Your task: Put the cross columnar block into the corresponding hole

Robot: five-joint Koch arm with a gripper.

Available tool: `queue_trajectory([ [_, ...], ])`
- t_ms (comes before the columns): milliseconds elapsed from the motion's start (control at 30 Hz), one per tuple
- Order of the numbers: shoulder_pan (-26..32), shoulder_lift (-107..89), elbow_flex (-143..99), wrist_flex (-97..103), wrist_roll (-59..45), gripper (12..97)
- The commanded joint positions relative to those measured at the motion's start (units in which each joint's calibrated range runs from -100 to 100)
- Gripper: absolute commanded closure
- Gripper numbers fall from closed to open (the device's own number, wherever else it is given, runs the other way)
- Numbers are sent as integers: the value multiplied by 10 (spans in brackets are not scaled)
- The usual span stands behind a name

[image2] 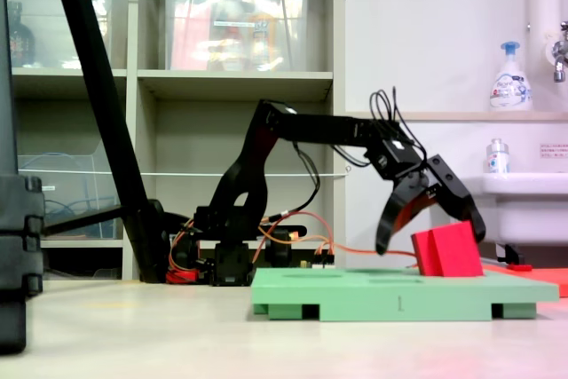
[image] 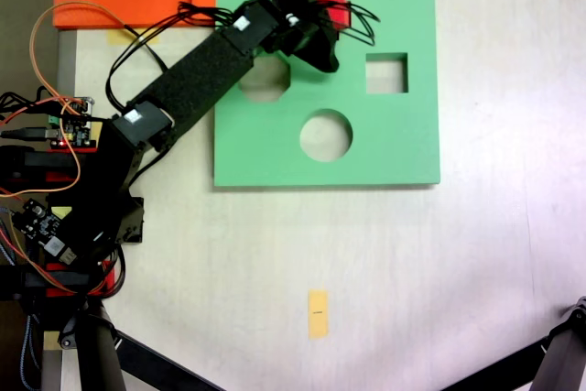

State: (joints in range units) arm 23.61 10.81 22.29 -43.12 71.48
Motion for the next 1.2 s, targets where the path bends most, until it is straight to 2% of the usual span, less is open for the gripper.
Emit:
queue_trajectory([
  [0, -7, -21, -19, -8, 0, 167],
  [33, -7, -30, -21, -8, 0, 135],
  [467, -24, -258, -75, -65, -39, 138],
  [967, -51, -414, -185, -53, -73, 146],
  [1000, -50, -442, -196, -53, -73, 167],
  [1167, -59, -664, -252, -88, -119, 501],
])
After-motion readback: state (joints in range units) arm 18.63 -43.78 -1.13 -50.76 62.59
